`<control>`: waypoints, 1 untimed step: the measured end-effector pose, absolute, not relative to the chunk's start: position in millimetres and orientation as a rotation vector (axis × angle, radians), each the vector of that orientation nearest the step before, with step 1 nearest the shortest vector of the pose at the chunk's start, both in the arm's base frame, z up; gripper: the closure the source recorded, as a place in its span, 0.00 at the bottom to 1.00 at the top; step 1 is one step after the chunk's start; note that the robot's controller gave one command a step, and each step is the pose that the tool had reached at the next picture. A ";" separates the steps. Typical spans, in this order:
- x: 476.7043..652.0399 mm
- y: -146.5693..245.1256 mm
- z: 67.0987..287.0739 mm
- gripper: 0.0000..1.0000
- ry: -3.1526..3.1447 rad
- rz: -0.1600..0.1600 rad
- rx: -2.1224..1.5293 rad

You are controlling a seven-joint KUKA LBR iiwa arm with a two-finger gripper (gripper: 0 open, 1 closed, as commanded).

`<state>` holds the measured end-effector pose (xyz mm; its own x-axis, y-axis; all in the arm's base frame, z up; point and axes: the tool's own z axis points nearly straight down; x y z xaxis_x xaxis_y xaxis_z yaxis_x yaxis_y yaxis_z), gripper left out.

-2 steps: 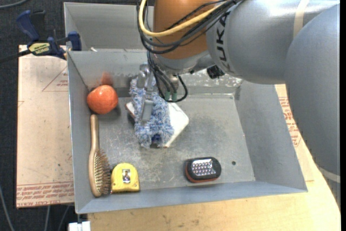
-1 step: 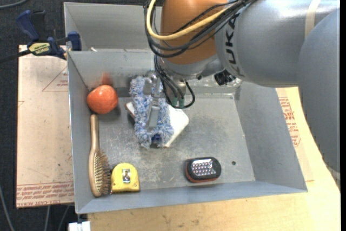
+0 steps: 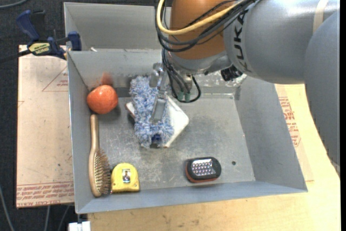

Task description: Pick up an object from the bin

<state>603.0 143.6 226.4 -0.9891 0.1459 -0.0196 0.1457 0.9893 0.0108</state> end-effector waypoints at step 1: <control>590.6 110.9 158.2 0.00 3.139 0.003 0.180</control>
Offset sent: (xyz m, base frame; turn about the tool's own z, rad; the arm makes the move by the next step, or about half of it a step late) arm 0.0008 -0.0496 0.0964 0.0382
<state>590.6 110.9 158.2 -0.9935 0.1140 0.0028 0.1140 0.9935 0.0017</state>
